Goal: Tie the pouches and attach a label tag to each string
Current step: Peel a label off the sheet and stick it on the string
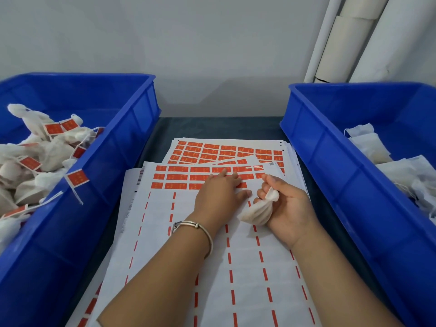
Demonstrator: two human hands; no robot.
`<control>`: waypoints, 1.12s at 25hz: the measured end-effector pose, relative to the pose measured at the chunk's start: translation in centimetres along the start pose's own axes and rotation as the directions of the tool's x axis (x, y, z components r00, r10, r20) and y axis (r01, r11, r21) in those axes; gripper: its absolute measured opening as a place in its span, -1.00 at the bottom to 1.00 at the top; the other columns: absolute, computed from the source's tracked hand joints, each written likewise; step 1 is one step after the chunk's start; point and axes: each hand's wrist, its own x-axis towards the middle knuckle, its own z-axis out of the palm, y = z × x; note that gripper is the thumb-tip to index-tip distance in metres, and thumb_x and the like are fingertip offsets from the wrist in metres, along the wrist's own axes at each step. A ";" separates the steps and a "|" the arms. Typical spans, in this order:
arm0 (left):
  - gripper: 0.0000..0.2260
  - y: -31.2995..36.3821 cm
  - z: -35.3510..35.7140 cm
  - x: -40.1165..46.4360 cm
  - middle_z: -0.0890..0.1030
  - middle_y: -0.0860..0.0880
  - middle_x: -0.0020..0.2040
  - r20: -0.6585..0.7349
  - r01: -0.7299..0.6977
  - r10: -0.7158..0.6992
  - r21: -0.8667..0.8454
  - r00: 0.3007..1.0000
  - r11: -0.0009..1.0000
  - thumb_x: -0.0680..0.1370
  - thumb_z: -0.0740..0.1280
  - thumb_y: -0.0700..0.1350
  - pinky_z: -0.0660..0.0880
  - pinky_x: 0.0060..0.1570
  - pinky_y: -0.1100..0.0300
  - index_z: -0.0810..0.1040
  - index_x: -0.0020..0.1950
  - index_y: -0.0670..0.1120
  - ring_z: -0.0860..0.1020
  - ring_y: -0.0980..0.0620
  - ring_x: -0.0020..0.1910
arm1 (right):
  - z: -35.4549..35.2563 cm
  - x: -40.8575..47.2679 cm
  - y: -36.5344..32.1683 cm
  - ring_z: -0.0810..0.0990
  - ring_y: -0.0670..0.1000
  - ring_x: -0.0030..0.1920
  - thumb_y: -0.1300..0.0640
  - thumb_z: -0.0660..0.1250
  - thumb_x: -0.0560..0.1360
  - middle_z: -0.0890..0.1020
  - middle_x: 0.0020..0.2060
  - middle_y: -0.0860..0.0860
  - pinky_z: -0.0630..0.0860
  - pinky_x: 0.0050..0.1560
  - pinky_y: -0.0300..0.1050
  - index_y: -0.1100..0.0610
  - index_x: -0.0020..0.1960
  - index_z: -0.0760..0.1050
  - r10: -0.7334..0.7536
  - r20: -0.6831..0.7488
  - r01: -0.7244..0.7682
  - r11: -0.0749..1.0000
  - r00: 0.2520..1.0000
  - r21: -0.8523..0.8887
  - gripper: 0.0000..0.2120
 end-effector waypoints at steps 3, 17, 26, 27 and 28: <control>-0.54 0.4 -0.3 -0.2 0.29 0.05 0.46 -0.007 0.012 -0.012 0.029 1.000 1.000 0.53 0.23 0.21 0.38 0.25 0.01 0.39 0.40 0.09 0.32 -0.06 0.41 | 0.2 -0.1 0.0 0.65 -0.01 -0.40 0.20 0.30 0.51 0.68 -0.29 0.07 0.56 -0.39 -0.14 0.18 -0.01 0.64 -0.008 0.013 0.008 1.000 1.000 0.001 -0.84; -0.68 1.3 -1.6 -0.7 0.45 0.02 0.37 -0.100 -0.053 0.072 0.175 0.992 0.983 0.60 0.13 0.15 0.53 -0.05 0.13 0.52 0.27 0.13 0.56 -0.04 0.12 | 0.2 0.0 0.0 0.64 -0.02 -0.40 0.19 0.33 0.48 0.68 -0.29 0.04 0.56 -0.38 -0.15 0.18 0.21 0.52 -0.021 0.036 0.020 1.000 0.999 0.019 -0.69; -0.68 1.7 -2.1 -0.6 0.49 0.05 -0.24 -0.087 -0.091 0.115 0.245 0.990 0.965 0.62 0.09 0.10 0.42 -0.26 0.26 0.59 0.01 -0.01 0.47 0.08 -0.32 | 0.1 0.1 0.0 0.65 -0.03 -0.38 0.19 0.36 0.44 0.68 -0.25 0.04 0.56 -0.37 -0.15 0.16 0.27 0.50 -0.034 0.021 0.034 0.999 0.999 0.021 -0.61; -0.68 1.7 -2.1 -0.6 0.48 0.05 -0.27 -0.102 -0.089 0.117 0.238 0.988 0.967 0.62 0.10 0.09 0.40 -0.28 0.27 0.59 -0.02 -0.02 0.45 0.09 -0.35 | 0.1 0.1 0.0 0.65 -0.03 -0.38 0.19 0.35 0.45 0.68 -0.25 0.04 0.56 -0.37 -0.16 0.17 0.27 0.50 -0.034 0.024 0.034 0.999 0.999 0.022 -0.61; -0.68 1.7 -2.0 -0.7 0.48 0.05 -0.28 -0.119 -0.086 0.116 0.229 0.986 0.970 0.62 0.10 0.09 0.38 -0.29 0.27 0.59 -0.05 -0.02 0.44 0.10 -0.37 | 0.1 0.1 0.0 0.65 -0.04 -0.38 0.20 0.34 0.46 0.68 -0.25 0.04 0.56 -0.37 -0.17 0.17 0.27 0.50 -0.033 0.029 0.033 0.999 0.999 0.022 -0.63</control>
